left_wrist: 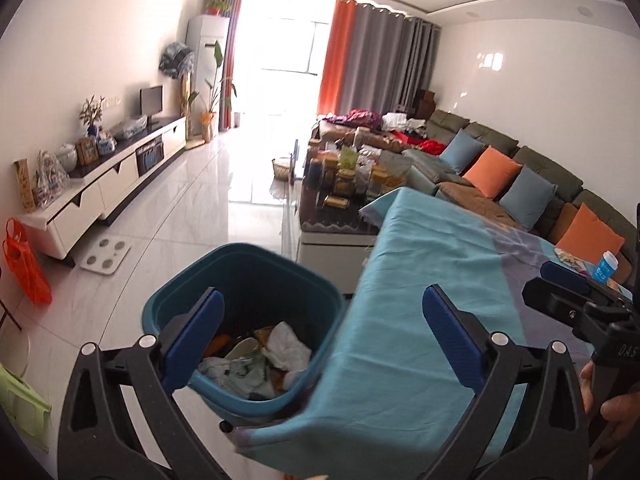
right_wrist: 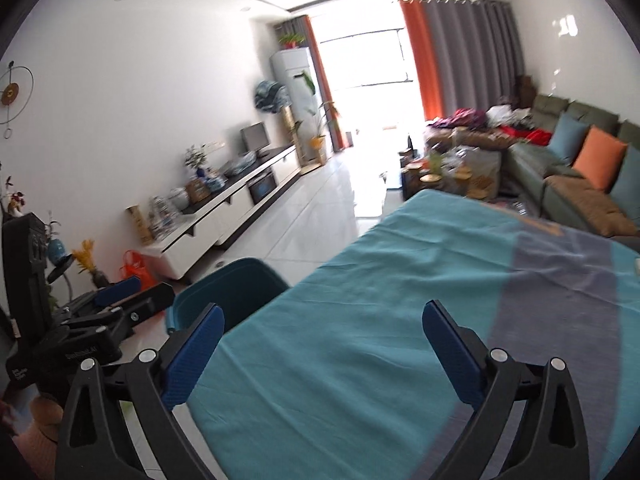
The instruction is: Collect trash
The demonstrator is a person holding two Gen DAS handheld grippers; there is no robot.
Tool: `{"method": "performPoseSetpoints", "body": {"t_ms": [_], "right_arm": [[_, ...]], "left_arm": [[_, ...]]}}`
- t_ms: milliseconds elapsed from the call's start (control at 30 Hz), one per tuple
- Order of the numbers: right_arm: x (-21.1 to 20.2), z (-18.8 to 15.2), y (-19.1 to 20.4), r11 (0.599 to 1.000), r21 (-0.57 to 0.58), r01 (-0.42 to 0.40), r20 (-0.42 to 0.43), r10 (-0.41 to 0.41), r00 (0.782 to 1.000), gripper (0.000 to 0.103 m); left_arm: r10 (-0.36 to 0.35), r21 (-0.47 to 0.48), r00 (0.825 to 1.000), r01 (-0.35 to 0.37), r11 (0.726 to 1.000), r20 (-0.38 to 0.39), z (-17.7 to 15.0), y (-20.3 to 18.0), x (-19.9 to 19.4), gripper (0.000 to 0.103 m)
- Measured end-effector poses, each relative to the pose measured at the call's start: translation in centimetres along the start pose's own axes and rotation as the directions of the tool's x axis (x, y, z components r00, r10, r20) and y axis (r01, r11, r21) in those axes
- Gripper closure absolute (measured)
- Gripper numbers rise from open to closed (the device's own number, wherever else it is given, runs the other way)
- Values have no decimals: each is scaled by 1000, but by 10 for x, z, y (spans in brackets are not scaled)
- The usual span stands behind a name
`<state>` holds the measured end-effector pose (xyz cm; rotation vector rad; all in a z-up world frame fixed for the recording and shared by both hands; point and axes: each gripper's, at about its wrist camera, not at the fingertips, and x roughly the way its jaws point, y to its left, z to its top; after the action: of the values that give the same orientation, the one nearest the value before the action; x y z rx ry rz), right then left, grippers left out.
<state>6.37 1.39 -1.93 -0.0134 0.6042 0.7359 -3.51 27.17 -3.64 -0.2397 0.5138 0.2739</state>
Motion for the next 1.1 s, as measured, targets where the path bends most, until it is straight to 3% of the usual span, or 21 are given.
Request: {"method": "performPoseSetpoints", "body": {"t_ms": [200, 433, 667, 900, 1100], "right_arm": [[-45, -23, -25, 986, 12, 166, 83, -166, 983, 7], [-85, -47, -46, 952, 41, 303, 171, -306, 937, 7], [-111, -61, -59, 923, 68, 380, 228, -385, 894, 7], [-127, -70, -72, 904, 107, 414, 243, -427, 871, 7], [-135, -75, -74, 895, 111, 431, 253, -445, 859, 7]], "left_arm": [[-57, 68, 996, 52, 996, 75, -2, -59, -12, 5], [-104, 152, 982, 80, 985, 157, -8, -119, -21, 5], [-132, 190, 967, 91, 978, 218, -22, -159, -28, 5], [-157, 217, 960, 106, 970, 233, -32, -183, -32, 5], [-164, 224, 953, 107, 969, 254, -31, -178, -39, 5]]}}
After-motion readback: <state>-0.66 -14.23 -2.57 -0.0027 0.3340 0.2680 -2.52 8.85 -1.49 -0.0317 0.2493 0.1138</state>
